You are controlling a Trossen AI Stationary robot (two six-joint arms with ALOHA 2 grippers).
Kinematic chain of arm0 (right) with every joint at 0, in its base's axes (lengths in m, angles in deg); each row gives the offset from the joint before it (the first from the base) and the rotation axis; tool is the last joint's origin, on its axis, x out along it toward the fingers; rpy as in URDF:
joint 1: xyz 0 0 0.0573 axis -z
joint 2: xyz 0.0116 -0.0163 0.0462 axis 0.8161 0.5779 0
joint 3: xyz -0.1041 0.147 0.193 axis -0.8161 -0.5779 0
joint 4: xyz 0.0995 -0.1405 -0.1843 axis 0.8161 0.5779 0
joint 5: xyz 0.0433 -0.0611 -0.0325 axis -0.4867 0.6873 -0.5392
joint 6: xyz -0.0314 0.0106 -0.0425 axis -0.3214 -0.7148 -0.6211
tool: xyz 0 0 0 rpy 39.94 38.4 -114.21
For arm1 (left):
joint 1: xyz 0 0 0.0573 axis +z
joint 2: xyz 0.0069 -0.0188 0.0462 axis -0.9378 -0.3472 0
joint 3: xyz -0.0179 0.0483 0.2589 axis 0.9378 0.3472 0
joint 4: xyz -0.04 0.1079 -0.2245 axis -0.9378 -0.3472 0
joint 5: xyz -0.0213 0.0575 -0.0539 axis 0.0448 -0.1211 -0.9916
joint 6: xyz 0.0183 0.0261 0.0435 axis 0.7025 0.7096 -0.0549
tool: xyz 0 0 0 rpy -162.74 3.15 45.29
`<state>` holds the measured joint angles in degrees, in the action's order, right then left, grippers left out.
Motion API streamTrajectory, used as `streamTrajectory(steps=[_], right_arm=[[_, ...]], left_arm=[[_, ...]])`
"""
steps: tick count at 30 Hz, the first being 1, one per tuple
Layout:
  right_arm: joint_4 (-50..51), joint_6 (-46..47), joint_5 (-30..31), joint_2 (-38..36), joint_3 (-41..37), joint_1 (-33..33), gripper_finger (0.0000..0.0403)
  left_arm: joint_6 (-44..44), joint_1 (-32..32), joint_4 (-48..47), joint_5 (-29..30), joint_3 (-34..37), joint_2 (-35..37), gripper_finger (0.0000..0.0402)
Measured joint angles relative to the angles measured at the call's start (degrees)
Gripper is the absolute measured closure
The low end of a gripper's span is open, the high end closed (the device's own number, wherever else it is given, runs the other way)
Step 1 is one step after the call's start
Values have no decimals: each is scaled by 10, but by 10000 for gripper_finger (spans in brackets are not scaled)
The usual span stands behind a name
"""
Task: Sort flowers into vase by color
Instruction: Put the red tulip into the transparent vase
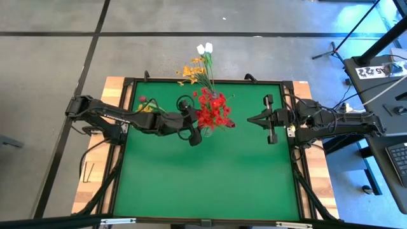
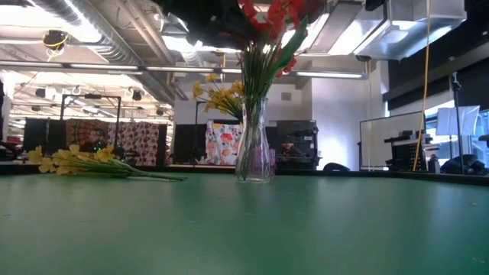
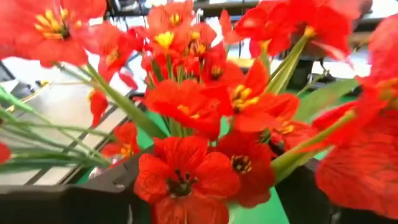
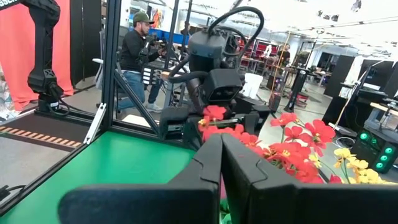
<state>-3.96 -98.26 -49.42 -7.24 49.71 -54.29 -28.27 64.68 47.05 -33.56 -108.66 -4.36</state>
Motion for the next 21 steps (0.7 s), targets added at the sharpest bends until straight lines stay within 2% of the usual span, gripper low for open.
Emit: streamTrajectory(steps=[5, 13, 15, 18, 21], right_arm=[[0, 0, 0, 0, 0, 0, 393], [-1, 0, 0, 0, 0, 0, 393], [-1, 0, 0, 0, 0, 0, 393], [-1, 5, 0, 0, 0, 0, 393], [-1, 11, 0, 0, 0, 0, 393]], left_arm=[[-50, -14, -102, 8, -32, 0, 118], [-117, -43, -263, 15, -82, 0, 116], [-126, -49, -310, 39, -96, 0, 116], [-157, -60, -402, 105, -115, 0, 116], [-224, -65, -519, 179, -121, 6, 116]])
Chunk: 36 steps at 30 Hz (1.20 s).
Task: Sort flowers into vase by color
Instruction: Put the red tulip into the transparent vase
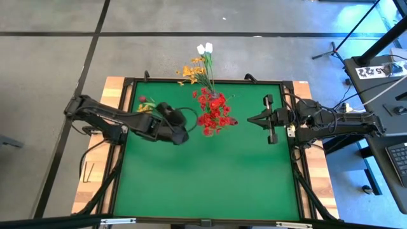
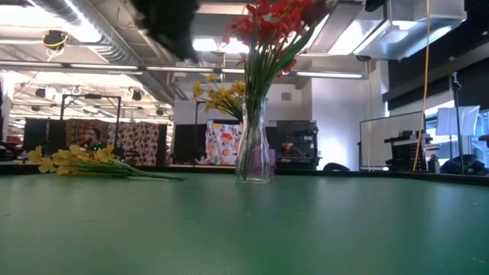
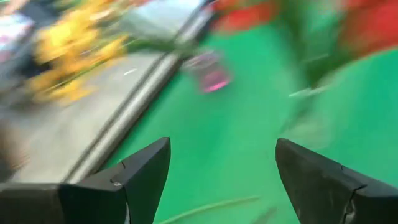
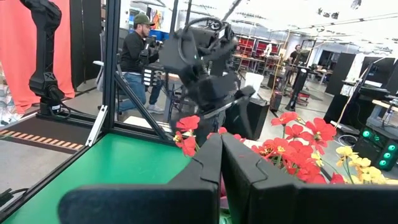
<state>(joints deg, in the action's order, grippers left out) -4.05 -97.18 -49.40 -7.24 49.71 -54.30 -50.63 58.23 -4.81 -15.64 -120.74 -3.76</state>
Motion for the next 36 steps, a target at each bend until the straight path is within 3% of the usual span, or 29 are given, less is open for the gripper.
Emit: streamTrajectory(steps=[5, 10, 14, 20, 32, 36], right_arm=[[-1, 0, 0, 0, 0, 0, 393], [-1, -2, 0, 0, 0, 0, 393], [-1, -2, 0, 0, 0, 0, 393], [0, -2, 0, 0, 0, 0, 393], [16, -1, -2, 0, 0, 0, 393], [16, -1, -2, 0, 0, 0, 393]], left_arm=[[-173, 19, -167, 33, 14, 9, 116], [-250, 50, -156, -29, 68, 14, 116], [-229, 80, -76, -99, 124, 14, 116], [-180, 152, 37, -258, 167, 14, 120], [-145, 261, 4, -429, 200, 14, 143], [-127, 281, -7, -446, 200, 16, 144]])
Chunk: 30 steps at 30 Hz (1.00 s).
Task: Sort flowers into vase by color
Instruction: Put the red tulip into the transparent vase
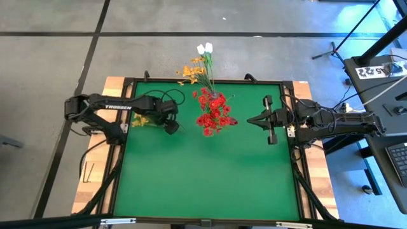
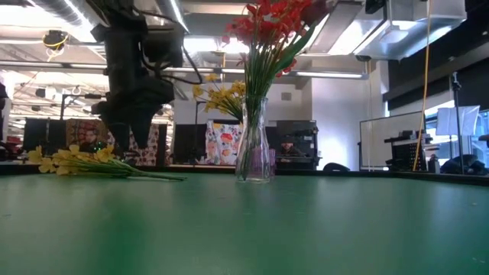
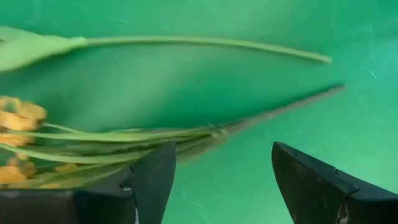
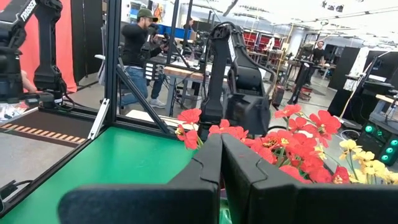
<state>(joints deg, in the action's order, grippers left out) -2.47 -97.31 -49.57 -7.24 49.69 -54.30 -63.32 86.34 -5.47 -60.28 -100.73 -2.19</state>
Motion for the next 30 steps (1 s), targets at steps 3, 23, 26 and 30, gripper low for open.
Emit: streamTrajectory(steps=[3, 23, 26, 30], right_arm=[[0, -1, 0, 0, 0, 0, 393], [11, -1, 0, 0, 0, 0, 393], [16, -1, 0, 0, 0, 0, 393], [21, -1, 0, 0, 0, 0, 393]], left_arm=[[-8, 28, 10, 18, 0, 1, 144], [-190, 167, 25, 22, 0, 0, 144], [-228, 169, 25, 24, 0, 0, 145], [-252, 168, 33, 29, 0, -1, 145]])
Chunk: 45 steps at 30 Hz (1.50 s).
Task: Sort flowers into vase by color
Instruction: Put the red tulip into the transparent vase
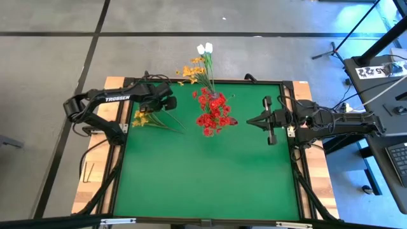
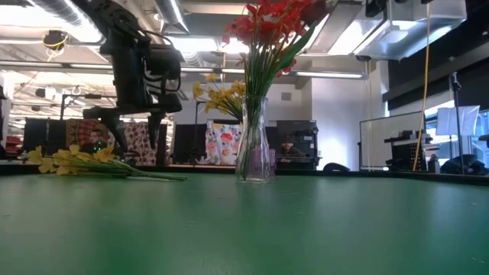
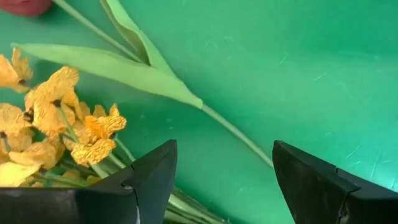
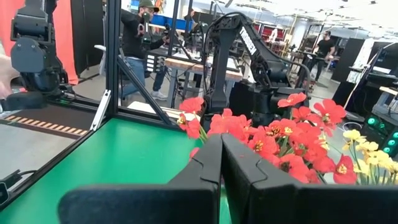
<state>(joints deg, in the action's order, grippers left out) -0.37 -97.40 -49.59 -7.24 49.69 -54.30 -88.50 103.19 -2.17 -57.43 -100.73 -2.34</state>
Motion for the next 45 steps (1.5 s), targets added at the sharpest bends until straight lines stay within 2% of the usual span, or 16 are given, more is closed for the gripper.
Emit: streamTrajectory(steps=[14, 24, 34, 45], right_arm=[[9, 1, 0, 0, 0, 0, 393], [9, 9, 0, 0, 0, 0, 393], [7, 9, 0, 0, 0, 0, 393], [6, 9, 0, 0, 0, 0, 393]], left_arm=[[-27, 16, 26, -9, 0, -88, 146], [-23, 56, 39, -17, -2, -130, 170], [7, 67, 69, -10, 0, -131, 251], [21, 68, 177, -7, 0, -133, 349]])
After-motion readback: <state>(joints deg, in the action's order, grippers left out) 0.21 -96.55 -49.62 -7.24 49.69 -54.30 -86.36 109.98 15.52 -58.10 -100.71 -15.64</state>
